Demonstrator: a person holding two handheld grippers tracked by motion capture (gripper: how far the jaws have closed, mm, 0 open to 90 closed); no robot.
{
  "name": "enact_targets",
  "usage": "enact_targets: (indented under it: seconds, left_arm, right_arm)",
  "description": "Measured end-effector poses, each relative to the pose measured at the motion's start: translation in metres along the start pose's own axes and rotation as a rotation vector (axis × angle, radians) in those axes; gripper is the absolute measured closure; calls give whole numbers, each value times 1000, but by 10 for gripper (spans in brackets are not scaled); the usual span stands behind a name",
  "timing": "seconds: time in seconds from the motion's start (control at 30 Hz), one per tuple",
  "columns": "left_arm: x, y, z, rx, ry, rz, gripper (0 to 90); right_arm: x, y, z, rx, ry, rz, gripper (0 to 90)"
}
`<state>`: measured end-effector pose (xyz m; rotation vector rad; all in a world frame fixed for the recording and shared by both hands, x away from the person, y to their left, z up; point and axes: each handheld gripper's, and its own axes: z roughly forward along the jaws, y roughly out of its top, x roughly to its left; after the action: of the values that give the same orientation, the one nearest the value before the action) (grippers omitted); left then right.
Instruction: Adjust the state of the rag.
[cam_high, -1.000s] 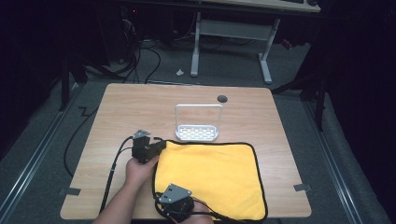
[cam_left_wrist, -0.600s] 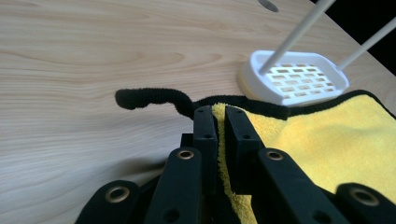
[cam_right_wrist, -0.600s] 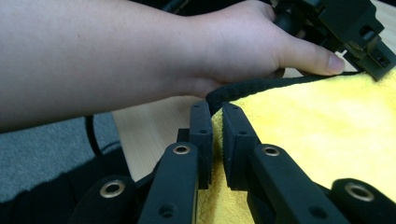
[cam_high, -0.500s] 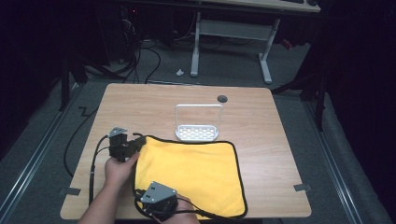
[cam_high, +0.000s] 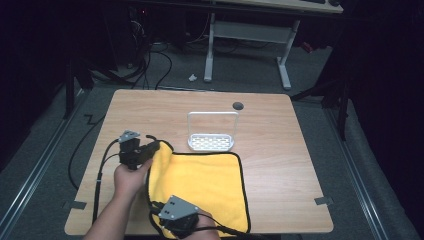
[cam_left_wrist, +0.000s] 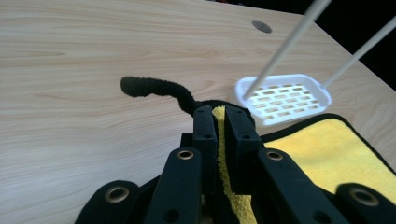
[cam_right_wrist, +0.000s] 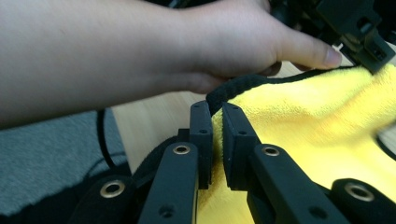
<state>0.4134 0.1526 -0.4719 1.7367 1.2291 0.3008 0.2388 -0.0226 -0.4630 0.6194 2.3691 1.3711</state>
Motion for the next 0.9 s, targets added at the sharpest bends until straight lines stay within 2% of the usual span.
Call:
enact_targets:
  seconds: [0.1,0.2,0.3,0.33,0.37,0.57,0.7,0.77,0.9]
  left_arm:
    - [-27,-2,18,19,22,40,836]
    - [-47,-6,35,35,18,42,835]
    - [-65,-9,49,47,12,63,835]
    - [-65,-9,49,47,12,63,834]
    - [-76,-10,56,48,8,71,834]
    - [-109,-9,75,54,8,113,829]
    - [-126,-8,88,70,11,108,825]
    - [-133,-8,95,88,9,116,825]
    - [-142,-8,105,90,8,116,823]
  right_arm:
    - [-10,-14,-18,15,-32,9,846]
    - [-21,-30,-35,28,-61,27,845]
    - [-30,-43,-48,43,-86,43,845]
    - [-30,-43,-48,43,-86,43,845]
    - [-37,-54,-58,49,-107,66,845]
    - [-48,-71,-81,62,-148,81,843]
    - [-52,-81,-95,72,-175,89,842]
    - [-54,-88,-101,81,-188,100,842]
    - [-58,-99,-110,101,-206,115,840]
